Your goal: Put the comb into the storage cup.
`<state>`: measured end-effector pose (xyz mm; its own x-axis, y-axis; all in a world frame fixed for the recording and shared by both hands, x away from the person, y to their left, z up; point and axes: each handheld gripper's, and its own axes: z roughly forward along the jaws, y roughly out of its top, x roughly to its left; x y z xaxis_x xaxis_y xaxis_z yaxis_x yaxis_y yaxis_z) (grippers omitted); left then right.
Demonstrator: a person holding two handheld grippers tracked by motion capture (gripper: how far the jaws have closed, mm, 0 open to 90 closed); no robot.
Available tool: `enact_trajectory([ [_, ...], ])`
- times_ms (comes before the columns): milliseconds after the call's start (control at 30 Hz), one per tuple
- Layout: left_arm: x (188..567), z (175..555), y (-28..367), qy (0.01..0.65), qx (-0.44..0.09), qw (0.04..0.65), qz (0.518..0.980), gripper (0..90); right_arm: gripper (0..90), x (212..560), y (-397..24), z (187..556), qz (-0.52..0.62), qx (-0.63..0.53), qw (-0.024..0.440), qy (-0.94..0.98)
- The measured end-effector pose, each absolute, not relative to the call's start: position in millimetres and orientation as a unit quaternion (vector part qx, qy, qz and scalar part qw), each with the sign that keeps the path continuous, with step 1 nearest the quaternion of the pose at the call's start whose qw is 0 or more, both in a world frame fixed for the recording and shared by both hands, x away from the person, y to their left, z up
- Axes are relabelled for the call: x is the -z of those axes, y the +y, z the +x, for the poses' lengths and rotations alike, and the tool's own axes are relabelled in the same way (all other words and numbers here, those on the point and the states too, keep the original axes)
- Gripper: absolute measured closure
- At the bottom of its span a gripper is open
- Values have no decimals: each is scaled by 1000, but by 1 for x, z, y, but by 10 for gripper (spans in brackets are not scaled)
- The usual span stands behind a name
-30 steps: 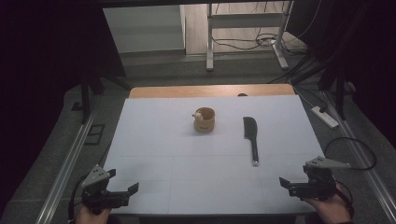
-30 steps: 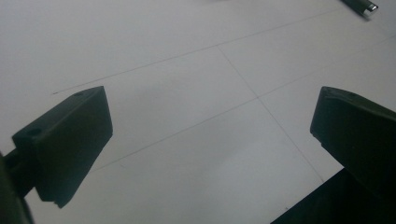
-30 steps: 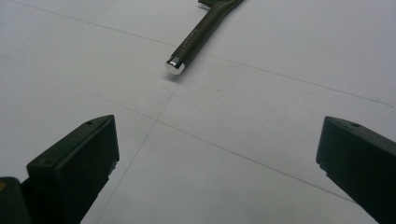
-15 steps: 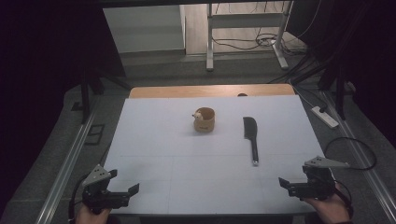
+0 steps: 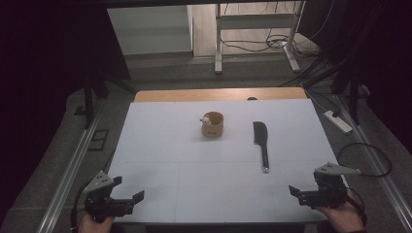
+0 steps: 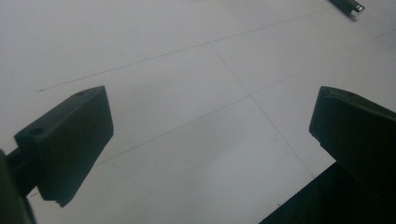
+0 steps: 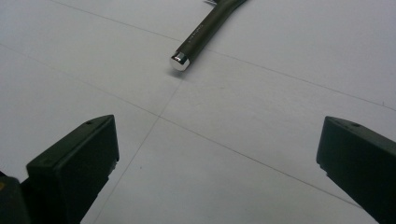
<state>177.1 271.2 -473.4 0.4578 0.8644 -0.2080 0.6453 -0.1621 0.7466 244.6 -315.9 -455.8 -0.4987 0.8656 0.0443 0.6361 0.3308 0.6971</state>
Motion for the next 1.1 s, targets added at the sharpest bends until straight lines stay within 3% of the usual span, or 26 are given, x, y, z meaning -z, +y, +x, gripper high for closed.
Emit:
enact_trajectory([
  [1100, 474, 178, 273, 510, -132, 408, 746, 3, 0, 453, -297, 269, 424, -349, 124, 826],
])
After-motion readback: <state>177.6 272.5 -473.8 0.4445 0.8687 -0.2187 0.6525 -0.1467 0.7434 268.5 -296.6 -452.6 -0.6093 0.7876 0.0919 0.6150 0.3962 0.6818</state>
